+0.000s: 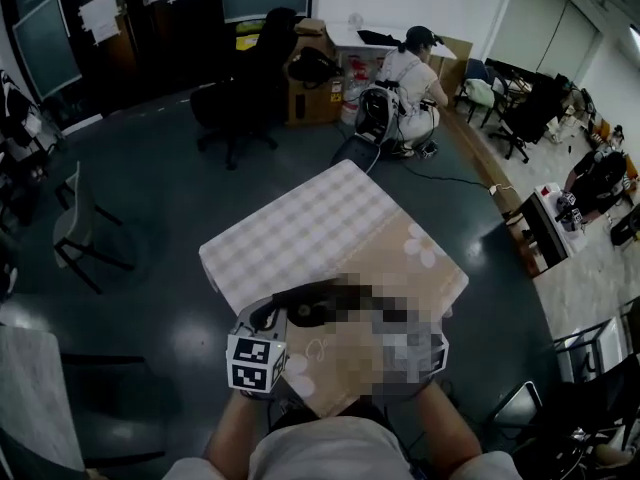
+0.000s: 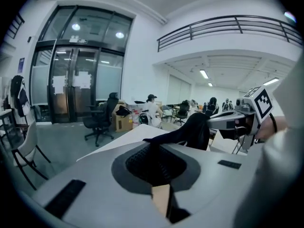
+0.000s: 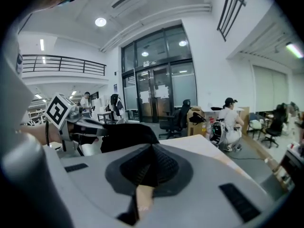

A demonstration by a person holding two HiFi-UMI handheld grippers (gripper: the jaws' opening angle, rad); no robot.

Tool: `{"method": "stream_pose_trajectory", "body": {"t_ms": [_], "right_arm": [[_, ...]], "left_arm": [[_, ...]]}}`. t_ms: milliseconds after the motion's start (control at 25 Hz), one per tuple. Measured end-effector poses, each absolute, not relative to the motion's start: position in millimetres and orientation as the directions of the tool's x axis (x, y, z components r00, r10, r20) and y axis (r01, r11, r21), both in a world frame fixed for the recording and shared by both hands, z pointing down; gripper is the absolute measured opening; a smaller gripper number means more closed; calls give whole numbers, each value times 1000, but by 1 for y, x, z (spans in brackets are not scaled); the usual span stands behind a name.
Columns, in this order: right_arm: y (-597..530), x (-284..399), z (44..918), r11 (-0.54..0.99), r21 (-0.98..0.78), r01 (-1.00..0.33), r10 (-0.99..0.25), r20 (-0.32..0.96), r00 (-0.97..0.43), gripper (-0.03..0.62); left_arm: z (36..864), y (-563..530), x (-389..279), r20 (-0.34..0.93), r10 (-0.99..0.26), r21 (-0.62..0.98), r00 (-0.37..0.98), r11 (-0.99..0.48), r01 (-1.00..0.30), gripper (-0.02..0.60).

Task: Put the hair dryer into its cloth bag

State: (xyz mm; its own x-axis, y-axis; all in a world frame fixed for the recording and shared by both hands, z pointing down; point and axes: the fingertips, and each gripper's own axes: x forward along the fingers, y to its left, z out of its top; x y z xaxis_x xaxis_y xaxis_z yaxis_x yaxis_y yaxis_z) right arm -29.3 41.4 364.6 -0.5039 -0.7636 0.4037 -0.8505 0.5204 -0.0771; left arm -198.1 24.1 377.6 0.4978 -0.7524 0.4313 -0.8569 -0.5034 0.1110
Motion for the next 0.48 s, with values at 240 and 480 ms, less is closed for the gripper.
{"method": "stream_pose_trajectory", "body": {"t_ms": [240,480], "right_arm": [[10,-11,360,471,-35,-882,-796,415,-441,20],[-69,7,348,483,-37,-875,-794,403,-456,19]], "left_arm": [[369,-19,-177,425,-739,42,523,-561,-827,21],[351,-103,-148,433,-736,36,520,-562,-826,21]]}}
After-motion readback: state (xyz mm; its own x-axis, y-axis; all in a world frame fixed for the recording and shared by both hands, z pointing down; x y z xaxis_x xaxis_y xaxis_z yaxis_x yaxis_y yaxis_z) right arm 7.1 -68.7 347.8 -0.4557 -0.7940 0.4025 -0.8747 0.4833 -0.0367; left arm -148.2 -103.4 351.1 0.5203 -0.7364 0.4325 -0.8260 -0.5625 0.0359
